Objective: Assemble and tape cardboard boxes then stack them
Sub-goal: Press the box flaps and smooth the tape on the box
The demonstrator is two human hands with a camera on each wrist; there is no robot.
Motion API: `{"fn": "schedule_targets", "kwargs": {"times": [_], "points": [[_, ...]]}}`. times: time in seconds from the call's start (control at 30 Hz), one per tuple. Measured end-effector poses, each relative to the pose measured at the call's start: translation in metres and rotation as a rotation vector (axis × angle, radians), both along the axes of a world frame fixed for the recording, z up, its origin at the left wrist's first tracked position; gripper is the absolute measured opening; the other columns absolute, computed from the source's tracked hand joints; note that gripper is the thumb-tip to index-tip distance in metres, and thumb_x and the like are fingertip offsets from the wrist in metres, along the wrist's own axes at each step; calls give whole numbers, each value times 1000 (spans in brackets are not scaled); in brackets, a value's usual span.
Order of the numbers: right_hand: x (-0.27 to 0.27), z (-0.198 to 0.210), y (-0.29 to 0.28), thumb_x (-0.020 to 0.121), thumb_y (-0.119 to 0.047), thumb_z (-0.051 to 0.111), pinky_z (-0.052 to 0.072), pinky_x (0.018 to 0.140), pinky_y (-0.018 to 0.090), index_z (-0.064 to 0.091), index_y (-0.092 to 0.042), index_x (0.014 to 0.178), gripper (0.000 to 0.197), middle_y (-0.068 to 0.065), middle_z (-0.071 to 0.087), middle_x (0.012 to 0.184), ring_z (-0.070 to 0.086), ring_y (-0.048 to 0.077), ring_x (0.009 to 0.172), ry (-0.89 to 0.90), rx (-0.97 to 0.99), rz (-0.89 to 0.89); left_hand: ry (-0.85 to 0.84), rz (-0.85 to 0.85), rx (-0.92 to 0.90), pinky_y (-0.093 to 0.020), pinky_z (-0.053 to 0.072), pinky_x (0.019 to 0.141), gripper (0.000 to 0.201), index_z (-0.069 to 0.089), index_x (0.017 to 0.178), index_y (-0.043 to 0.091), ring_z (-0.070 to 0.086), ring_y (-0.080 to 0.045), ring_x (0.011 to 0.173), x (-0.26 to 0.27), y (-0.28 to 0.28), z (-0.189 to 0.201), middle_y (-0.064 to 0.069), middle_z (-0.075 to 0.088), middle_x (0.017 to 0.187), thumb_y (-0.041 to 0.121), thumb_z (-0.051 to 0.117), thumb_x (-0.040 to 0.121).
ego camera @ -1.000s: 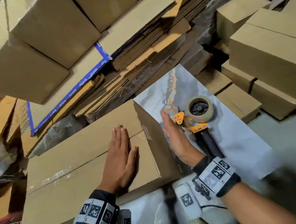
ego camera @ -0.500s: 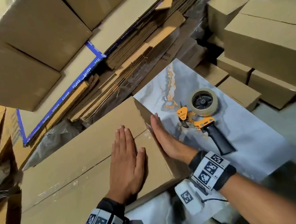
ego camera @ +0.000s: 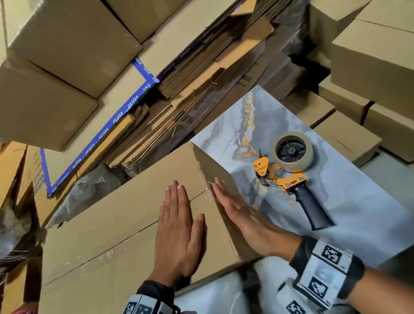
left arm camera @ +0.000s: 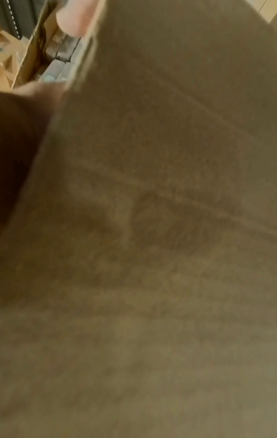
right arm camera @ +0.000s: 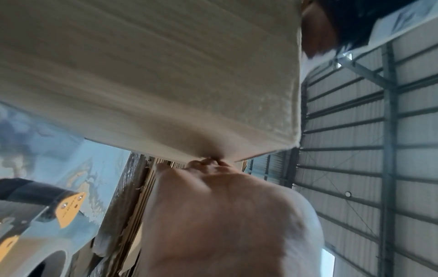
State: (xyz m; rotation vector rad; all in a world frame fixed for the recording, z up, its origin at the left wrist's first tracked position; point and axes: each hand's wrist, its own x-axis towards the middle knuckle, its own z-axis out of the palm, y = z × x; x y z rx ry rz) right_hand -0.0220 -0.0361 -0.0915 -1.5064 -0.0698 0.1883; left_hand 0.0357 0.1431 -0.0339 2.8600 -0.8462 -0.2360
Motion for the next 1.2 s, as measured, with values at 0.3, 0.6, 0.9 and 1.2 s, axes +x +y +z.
{"fn": "schedule_targets", "kwargs": {"times": [0.3,0.6,0.9,1.2], "points": [[26,-8,19,76,-94,7,-9,119,20,-13,-43,150,92,-19,-25,162,-18,-5,149,85,61,-68,-8,12,9,-29,-6,125,73,-6,160,19,-14,-8,154,1,-1,1,5,-16,168,59,9,101],[56,21,9,87,-73,6,-10,126,41,-24,-31,150,81,-11,-33,160,-27,3,148,52,63,-86,3,37,10,-37,0,127,74,-4,161,19,-14,-6,154,-2,-6,5,5,-15,168,59,10,101],[39,-3,2,84,-74,7,-13,125,42,-23,-26,155,91,-7,-33,162,-30,6,147,163,-92,52,9,43,27,-37,0,127,73,-6,160,21,-15,-6,154,-4,-6,6,6,-16,168,59,10,100],[56,14,9,99,-61,12,-14,125,39,-22,-27,154,73,-10,-33,161,-28,1,147,46,50,-48,5,44,35,-37,-1,126,74,-5,161,19,-14,-7,154,-4,-5,5,5,-15,168,59,9,101]]}}
